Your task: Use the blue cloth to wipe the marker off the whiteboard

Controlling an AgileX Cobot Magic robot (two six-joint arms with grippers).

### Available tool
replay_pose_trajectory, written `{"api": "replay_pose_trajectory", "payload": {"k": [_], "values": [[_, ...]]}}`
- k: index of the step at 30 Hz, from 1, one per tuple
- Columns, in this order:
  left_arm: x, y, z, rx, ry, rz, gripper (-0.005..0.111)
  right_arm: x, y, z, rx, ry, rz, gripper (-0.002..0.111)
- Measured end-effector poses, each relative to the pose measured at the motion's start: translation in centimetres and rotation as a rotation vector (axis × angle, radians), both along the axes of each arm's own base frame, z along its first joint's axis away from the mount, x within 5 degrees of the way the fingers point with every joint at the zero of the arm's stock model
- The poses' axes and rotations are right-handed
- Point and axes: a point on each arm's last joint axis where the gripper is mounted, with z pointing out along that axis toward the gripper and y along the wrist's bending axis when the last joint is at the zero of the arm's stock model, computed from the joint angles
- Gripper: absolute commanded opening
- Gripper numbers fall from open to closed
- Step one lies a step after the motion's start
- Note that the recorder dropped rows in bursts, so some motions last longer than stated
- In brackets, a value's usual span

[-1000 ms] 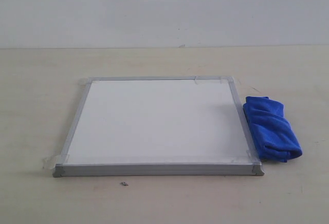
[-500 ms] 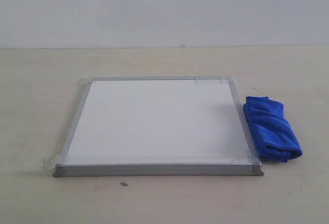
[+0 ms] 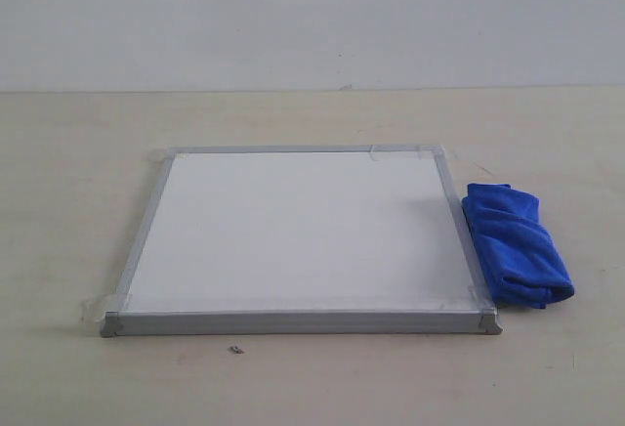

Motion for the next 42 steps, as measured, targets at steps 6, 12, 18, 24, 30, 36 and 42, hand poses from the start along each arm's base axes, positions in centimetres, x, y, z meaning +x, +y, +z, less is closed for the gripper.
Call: {"api": "replay_pose_trajectory", "payload": {"k": [6,12,18,24,30,36,42], "values": [[0.0,0.0,0.0,0.0,0.0,0.0,0.004,0.0,-0.07,-0.01,0.002,0.001,-0.008,0.0],[0.0,0.0,0.0,0.0,0.0,0.0,0.004,0.0,-0.08,-0.01,0.0,0.001,-0.009,0.0],[0.0,0.0,0.0,0.0,0.0,0.0,0.004,0.0,-0.08,-0.01,0.0,0.001,-0.009,0.0],[0.0,0.0,0.0,0.0,0.0,0.0,0.004,0.0,-0.08,-0.01,0.0,0.001,-0.009,0.0],[0.0,0.0,0.0,0.0,0.0,0.0,0.004,0.0,-0.08,-0.01,0.0,0.001,-0.009,0.0],[0.0,0.0,0.0,0.0,0.0,0.0,0.004,0.0,-0.08,-0.01,0.0,0.001,-0.009,0.0],[0.0,0.0,0.0,0.0,0.0,0.0,0.004,0.0,-0.08,-0.01,0.0,0.001,-0.009,0.0]]}}
